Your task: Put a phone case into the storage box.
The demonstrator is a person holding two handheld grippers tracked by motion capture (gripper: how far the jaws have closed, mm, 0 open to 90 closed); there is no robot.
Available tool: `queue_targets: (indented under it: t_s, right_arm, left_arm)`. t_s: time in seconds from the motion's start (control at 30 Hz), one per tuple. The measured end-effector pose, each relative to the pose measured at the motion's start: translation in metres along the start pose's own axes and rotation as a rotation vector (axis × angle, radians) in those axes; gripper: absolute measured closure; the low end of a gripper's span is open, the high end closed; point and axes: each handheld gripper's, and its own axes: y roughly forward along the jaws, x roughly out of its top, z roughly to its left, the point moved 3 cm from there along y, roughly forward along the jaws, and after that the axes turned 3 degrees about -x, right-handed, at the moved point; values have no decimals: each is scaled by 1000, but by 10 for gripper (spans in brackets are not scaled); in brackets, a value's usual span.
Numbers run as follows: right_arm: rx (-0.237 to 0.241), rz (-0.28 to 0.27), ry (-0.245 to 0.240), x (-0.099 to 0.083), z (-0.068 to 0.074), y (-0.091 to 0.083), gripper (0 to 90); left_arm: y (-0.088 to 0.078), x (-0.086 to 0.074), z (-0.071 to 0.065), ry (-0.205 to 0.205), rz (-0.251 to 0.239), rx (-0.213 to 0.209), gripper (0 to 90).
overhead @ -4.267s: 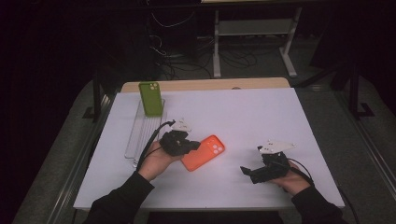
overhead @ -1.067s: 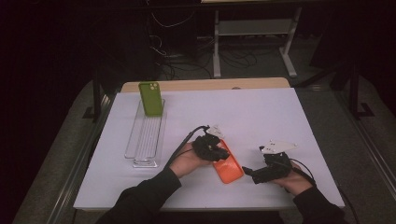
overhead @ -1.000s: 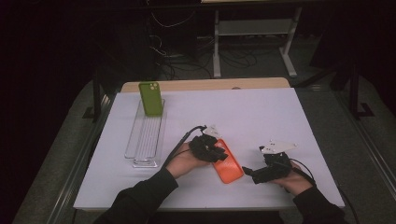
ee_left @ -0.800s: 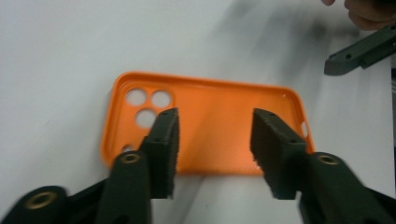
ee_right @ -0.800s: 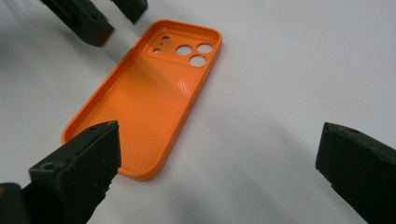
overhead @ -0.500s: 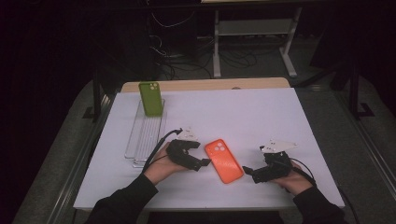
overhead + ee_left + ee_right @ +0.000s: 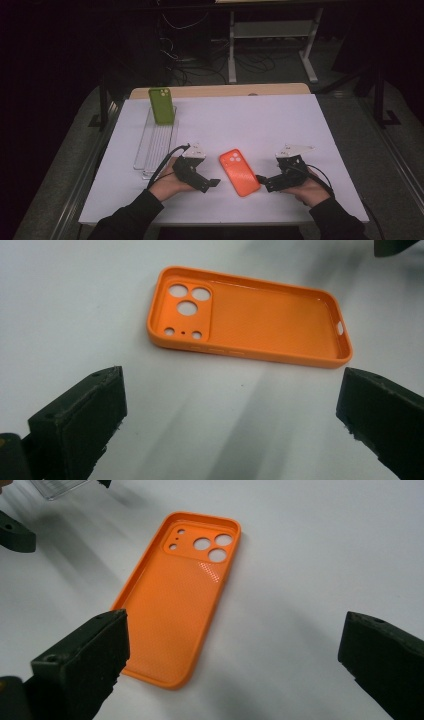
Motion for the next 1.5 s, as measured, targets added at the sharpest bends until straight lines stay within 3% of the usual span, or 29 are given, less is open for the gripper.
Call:
queue_targets:
  t_s: [0.1,0.6,0.77,0.93,1.2,1.5]
  right_arm:
    - [-1,14,0,4,5,3,0]
    - [-26,90,-25,20,31,33,0]
    - [-37,122,-8,22,39,45,0]
    - [-43,163,-42,20,43,59,0]
    - [-50,179,-84,19,45,72,8]
    - [-43,203,-65,17,50,73,36]
  left_arm:
    - [-2,1,1,13,3,5,0]
    - [-4,3,2,-30,-25,5,0]
    - [-5,3,3,-33,-30,6,0]
    - [-6,3,3,-38,-35,0,0]
    - [-6,3,3,-37,-33,-1,0]
    - [-6,3,3,-42,-34,-2,0]
